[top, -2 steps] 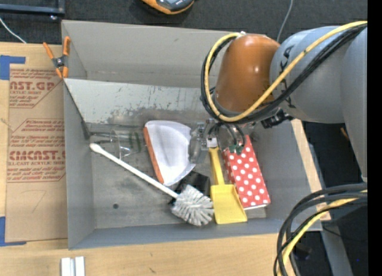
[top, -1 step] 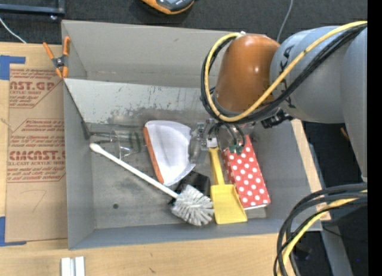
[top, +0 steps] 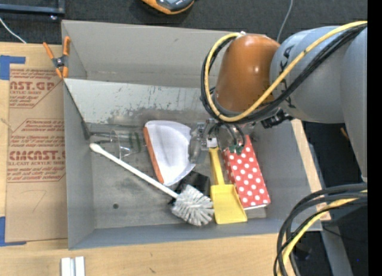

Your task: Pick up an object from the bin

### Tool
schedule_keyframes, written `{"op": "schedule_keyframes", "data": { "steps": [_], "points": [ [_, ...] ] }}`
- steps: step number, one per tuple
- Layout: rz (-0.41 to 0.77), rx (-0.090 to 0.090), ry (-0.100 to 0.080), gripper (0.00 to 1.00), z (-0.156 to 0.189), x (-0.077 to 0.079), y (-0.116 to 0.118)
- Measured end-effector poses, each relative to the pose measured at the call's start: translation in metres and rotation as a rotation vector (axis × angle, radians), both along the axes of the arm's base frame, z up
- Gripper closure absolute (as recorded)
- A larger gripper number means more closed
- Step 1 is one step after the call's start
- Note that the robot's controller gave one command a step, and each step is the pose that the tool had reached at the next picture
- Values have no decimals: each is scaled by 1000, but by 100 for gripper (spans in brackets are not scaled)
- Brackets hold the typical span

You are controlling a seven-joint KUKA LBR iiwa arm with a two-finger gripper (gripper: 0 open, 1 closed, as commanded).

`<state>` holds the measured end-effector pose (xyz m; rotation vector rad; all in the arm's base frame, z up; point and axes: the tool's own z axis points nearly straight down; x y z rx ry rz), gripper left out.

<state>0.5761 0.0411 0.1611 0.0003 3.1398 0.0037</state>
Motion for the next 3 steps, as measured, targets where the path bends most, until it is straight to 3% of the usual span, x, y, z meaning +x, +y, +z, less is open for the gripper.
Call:
{"op": "schedule_keyframes", "data": {
  "steps": [3],
  "points": [
    [0,0,0,100,0,0,0]
  ]
}}
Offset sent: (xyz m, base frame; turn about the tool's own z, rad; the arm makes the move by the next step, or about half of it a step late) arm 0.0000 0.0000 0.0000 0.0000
